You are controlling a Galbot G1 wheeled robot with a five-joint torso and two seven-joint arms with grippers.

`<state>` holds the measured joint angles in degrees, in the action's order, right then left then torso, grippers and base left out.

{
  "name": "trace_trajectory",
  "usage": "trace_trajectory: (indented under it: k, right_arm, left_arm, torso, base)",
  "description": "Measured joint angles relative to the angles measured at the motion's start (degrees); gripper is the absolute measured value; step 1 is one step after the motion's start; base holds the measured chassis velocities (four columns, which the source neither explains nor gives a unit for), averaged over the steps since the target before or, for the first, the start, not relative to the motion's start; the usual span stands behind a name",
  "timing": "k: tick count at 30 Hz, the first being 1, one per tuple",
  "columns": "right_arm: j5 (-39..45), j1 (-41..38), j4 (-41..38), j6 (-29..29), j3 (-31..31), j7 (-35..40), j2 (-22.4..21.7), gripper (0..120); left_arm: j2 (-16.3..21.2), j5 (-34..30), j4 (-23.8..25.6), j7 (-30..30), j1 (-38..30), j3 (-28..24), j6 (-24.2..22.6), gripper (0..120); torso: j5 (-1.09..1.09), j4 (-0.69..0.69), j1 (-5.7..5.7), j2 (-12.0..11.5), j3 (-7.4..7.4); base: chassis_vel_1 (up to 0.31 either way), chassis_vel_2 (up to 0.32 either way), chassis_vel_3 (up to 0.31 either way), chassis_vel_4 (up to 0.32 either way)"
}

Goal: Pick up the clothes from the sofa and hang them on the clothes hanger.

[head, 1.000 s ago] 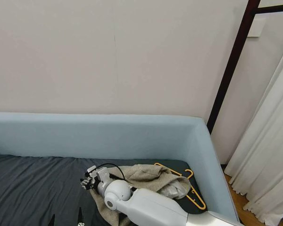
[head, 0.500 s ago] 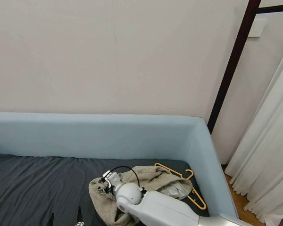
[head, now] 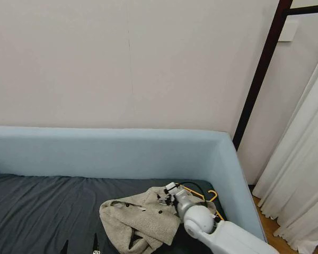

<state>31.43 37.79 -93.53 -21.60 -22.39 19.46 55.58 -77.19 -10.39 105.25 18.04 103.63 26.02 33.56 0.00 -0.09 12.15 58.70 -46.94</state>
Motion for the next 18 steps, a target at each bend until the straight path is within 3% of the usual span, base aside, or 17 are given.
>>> trace_trajectory:
  k: [6,9,18]
  right_arm:
    - [-14.05,9.29,-1.43,6.10,4.91,-6.31,-5.61,100]
    - [-19.36,12.56,-0.52,8.73,6.26,-8.25,-6.23,100]
    - [-39.63,14.40,7.99,20.50,6.84,-11.40,-2.68,100]
  left_arm:
    - [0.08,0.35,-0.48,-0.07,-0.05,-0.15,-0.09,100]
    - [0.13,0.37,-0.76,-0.07,-0.20,-0.16,-0.12,100]
    - [0.02,0.54,-0.86,-0.08,-0.17,-0.05,-0.27,100]
  torso:
    - [0.02,-0.01,0.00,0.00,0.00]
    - [0.01,-0.01,0.00,0.00,0.00]
    - [0.00,0.01,0.00,0.00,0.00]
  base:
    - [0.000,0.000,0.000,0.000]
    - [0.000,0.000,0.000,0.000]
    - [0.000,0.000,0.000,0.000]
